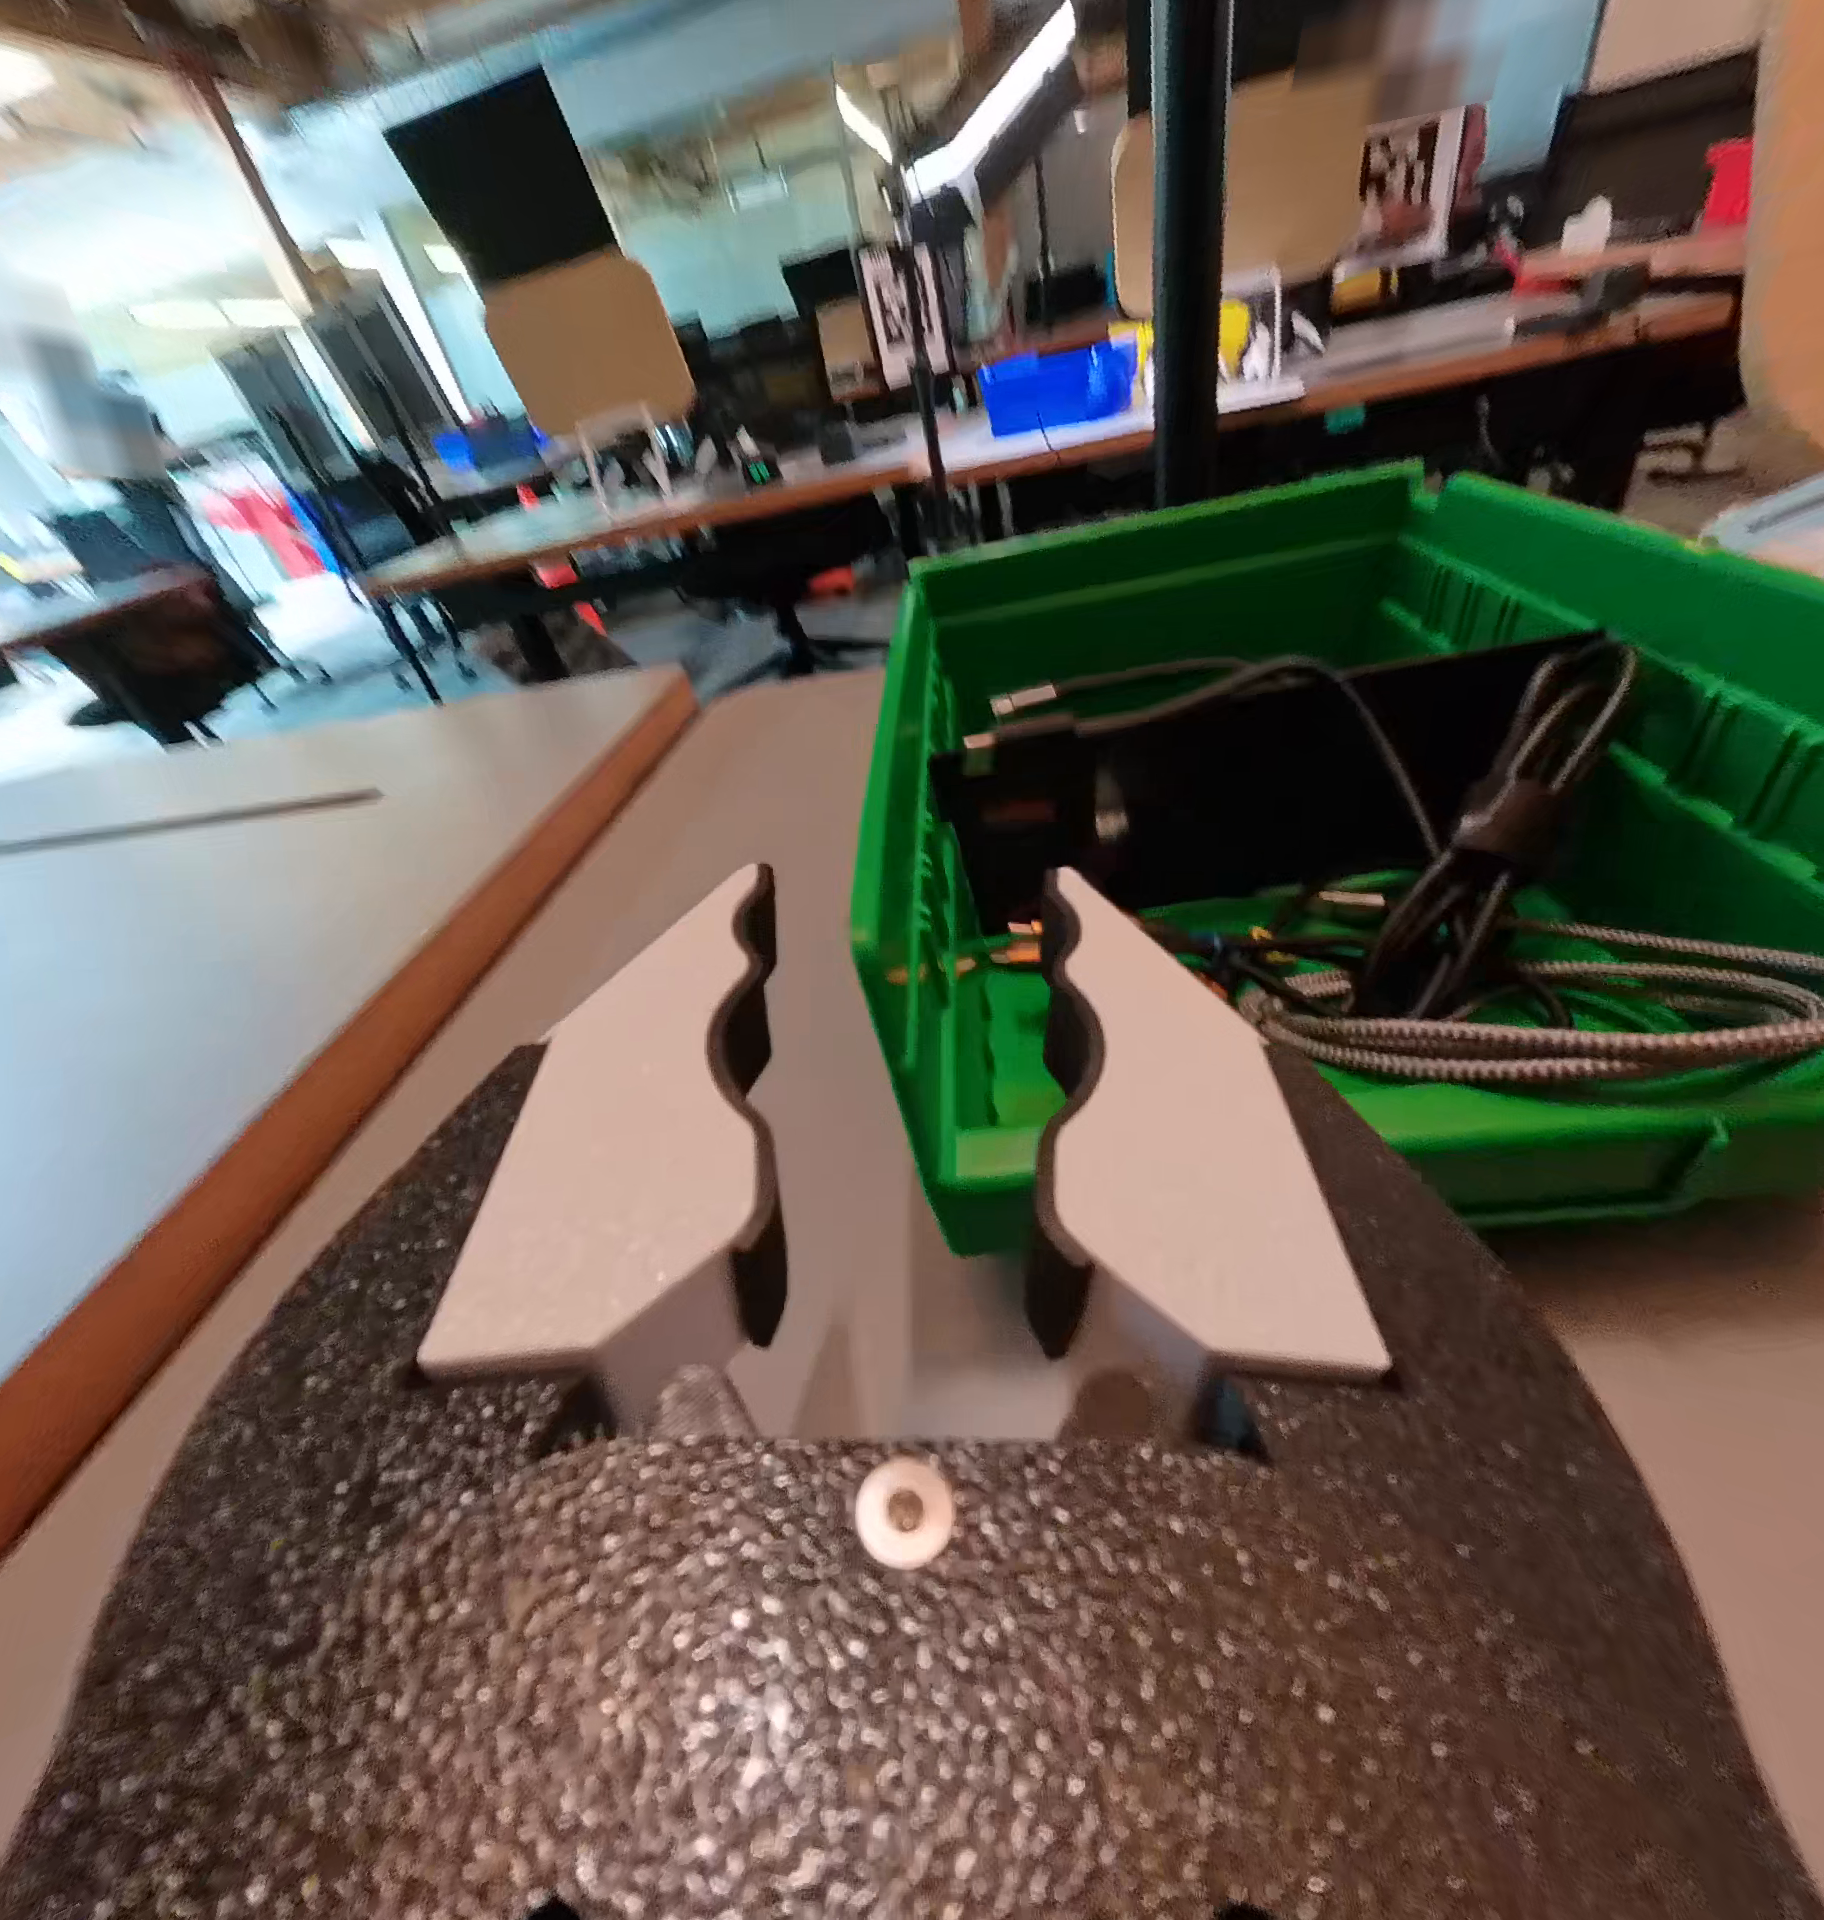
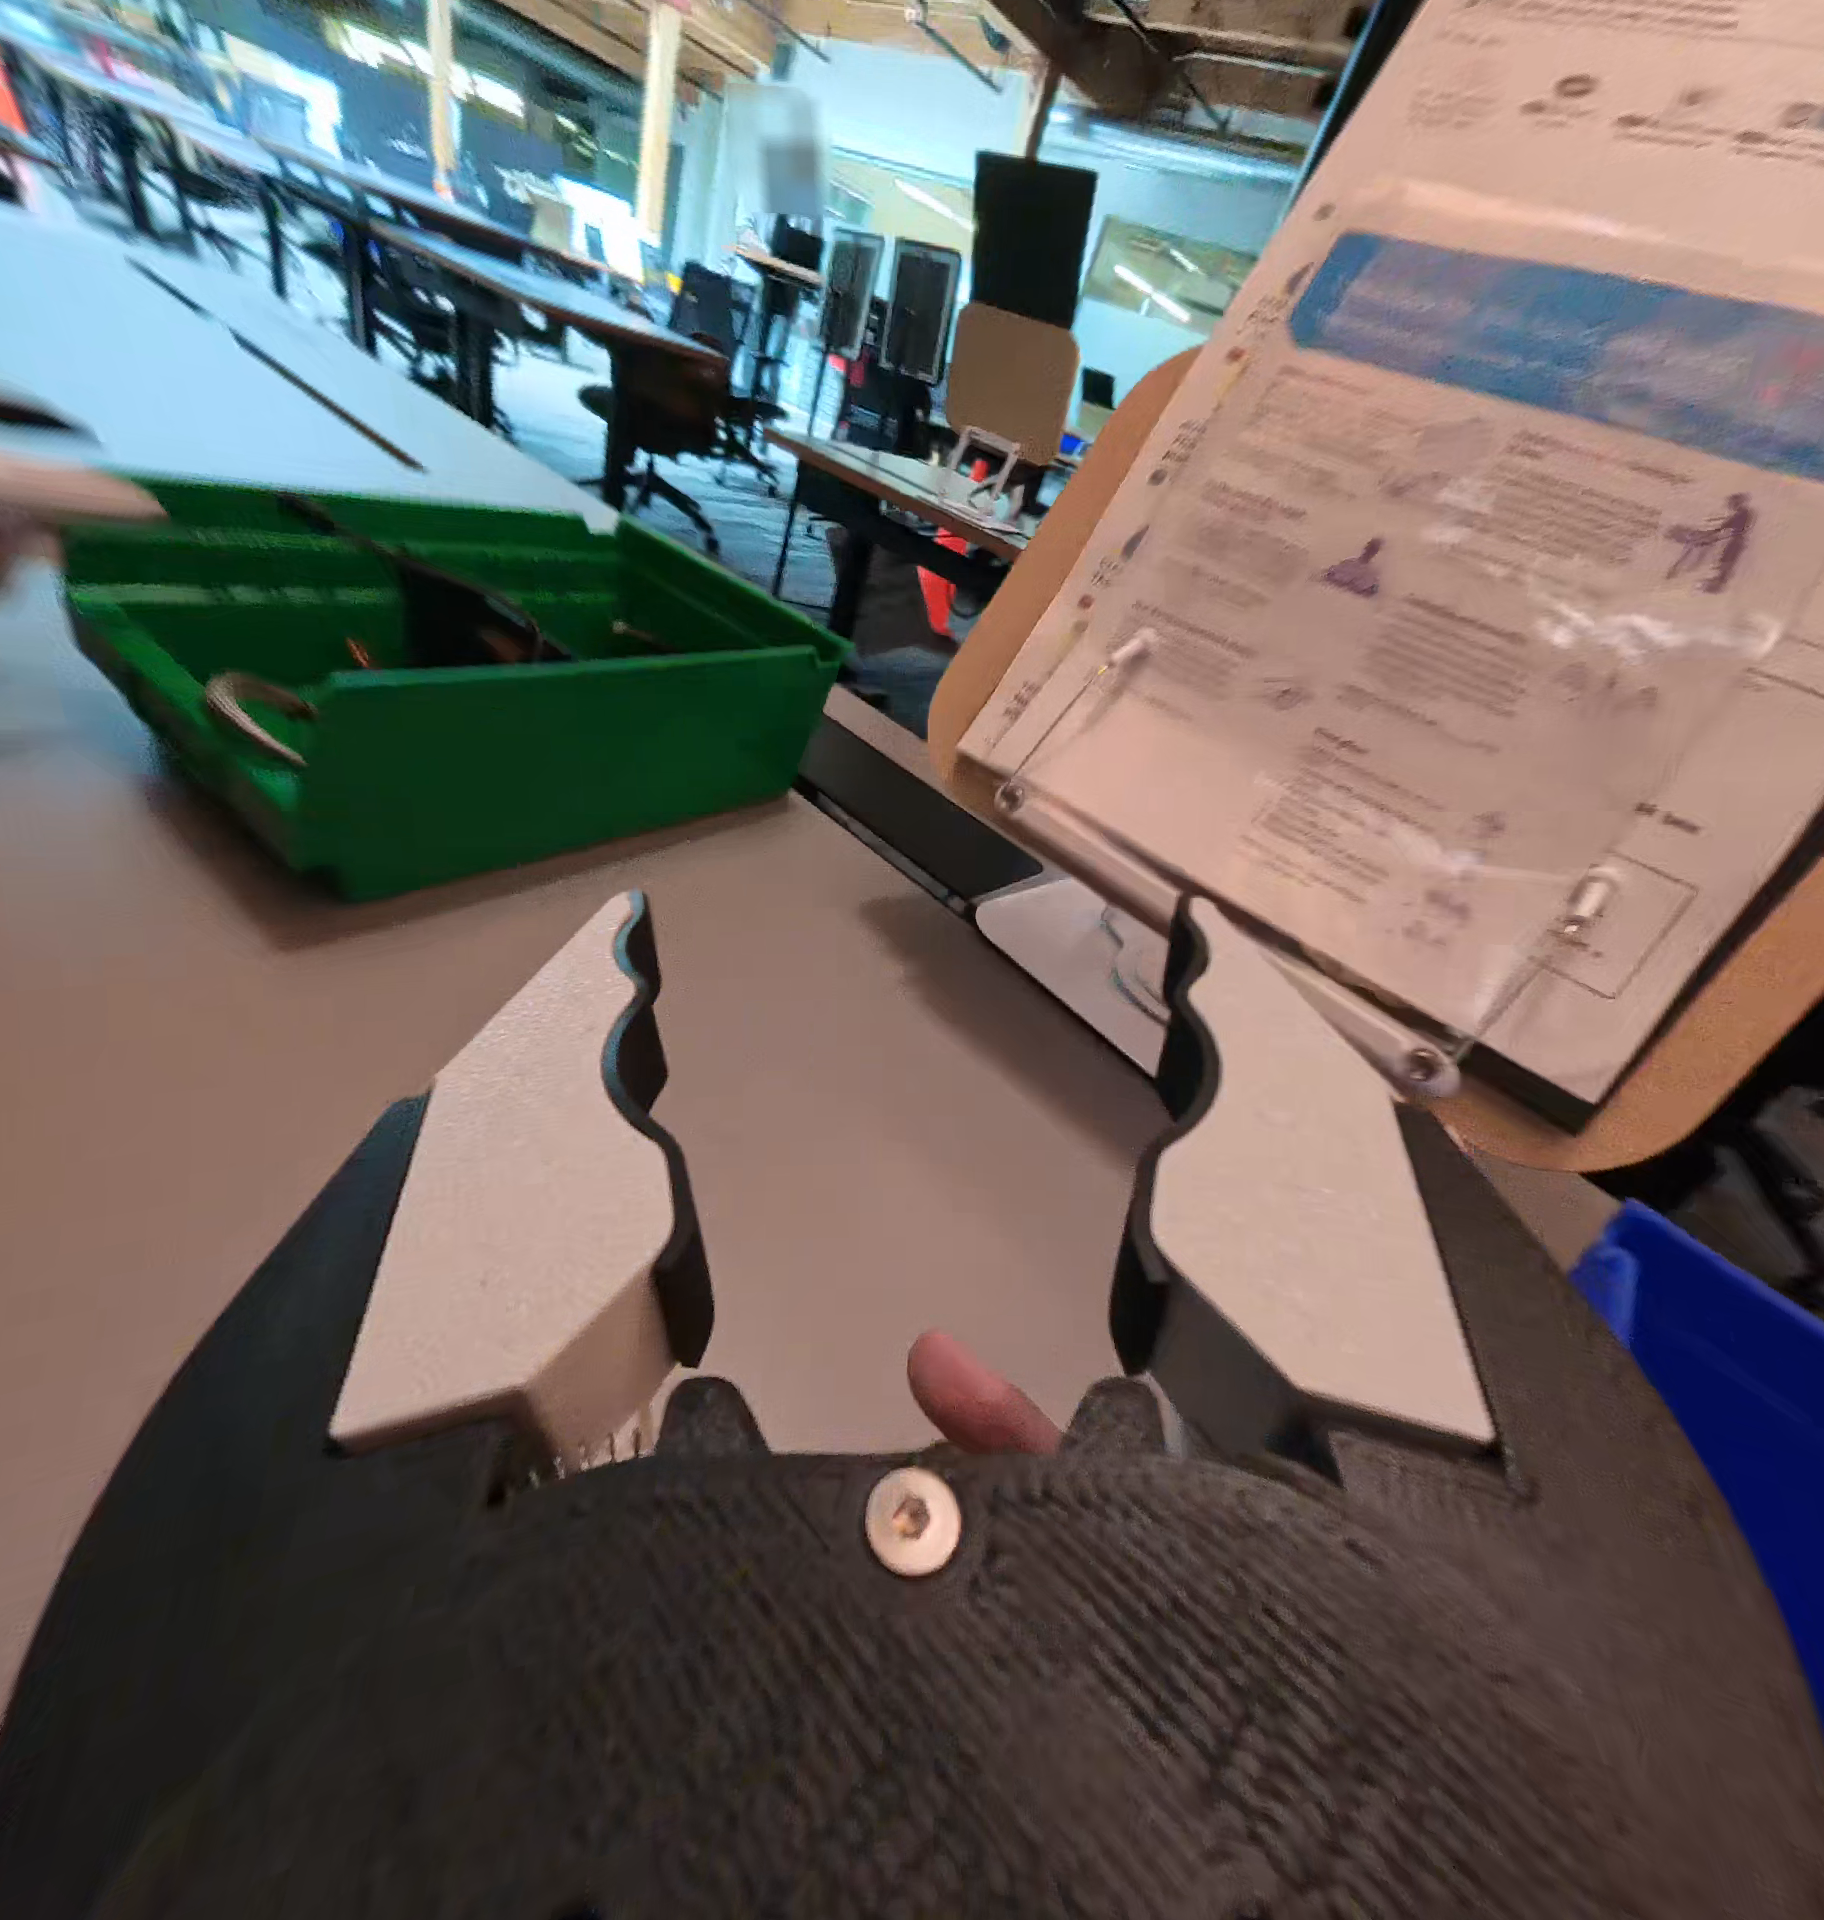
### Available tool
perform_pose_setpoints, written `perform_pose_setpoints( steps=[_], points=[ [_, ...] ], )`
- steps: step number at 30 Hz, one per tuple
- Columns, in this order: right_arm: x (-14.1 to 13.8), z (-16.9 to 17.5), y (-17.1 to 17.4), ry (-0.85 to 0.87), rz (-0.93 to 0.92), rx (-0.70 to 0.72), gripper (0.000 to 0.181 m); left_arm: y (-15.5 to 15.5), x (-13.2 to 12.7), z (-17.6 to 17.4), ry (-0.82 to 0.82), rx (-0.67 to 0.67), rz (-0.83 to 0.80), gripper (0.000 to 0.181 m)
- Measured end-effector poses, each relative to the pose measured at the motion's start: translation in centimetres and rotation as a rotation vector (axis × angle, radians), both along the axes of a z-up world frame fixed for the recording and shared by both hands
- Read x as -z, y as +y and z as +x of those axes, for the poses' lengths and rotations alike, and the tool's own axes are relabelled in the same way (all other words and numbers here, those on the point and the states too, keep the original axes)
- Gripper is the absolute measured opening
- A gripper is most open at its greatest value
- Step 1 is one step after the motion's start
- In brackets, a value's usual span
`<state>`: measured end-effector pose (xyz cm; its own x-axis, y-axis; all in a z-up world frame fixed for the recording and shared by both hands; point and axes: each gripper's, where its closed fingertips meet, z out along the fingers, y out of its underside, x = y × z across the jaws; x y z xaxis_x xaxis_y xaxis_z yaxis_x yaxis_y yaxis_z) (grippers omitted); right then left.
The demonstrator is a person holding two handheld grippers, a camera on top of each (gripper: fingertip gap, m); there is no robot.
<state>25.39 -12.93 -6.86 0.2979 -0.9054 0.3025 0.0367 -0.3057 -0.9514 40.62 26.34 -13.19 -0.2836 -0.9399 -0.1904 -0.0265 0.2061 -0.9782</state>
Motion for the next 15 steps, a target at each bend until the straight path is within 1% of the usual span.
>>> perform_pose_setpoints(
  steps=[1, 2, 4, 6, 7, 8, 10, 11, 13, 15],
  points=[
    [1.3, 0.7, 0.6, -0.021, -0.023, 0.027, 0.104, 0.2, -0.8, -0.3, -0.053, -0.009, 0.009, 0.05],
    [2.3, 1.0, 1.1, -0.044, -0.016, 0.04, 0.107, 0.4, -1.6, -0.7, -0.106, -0.02, 0.027, 0.051],
    [3.8, 1.0, 1.8, -0.057, 0.0, 0.03, 0.098, 0.7, -2.6, -1.4, -0.187, -0.037, 0.078, 0.052],
    [4.0, 0.2, 2.6, -0.07, 0.006, -0.009, 0.097, 0.3, -3.4, -2.0, -0.226, -0.023, 0.103, 0.053],
    [4.1, -0.4, 2.8, -0.093, 0.0, -0.027, 0.089, -0.1, -4.0, -2.3, -0.241, -0.003, 0.098, 0.052],
    [4.3, -0.8, 2.8, -0.118, -0.009, -0.032, 0.085, -0.7, -4.6, -2.5, -0.247, 0.018, 0.089, 0.051],
    [5.2, -1.4, 2.4, -0.13, -0.004, -0.03, 0.083, -2.4, -5.6, -2.6, -0.223, 0.081, 0.075, 0.051],
    [5.3, -1.5, 2.3, -0.132, 0.011, -0.025, 0.083, -3.4, -6.1, -2.5, -0.189, 0.125, 0.068, 0.048],
    [4.9, -1.7, 2.2, -0.158, 0.034, -0.022, 0.081, -5.6, -7.1, -1.9, -0.08, 0.218, 0.077, 0.048],
    [5.1, -1.5, 2.3, -0.145, 0.025, -0.022, 0.081, -7.7, -8.2, -0.7, 0.061, 0.327, 0.131, 0.047]
  ],
)
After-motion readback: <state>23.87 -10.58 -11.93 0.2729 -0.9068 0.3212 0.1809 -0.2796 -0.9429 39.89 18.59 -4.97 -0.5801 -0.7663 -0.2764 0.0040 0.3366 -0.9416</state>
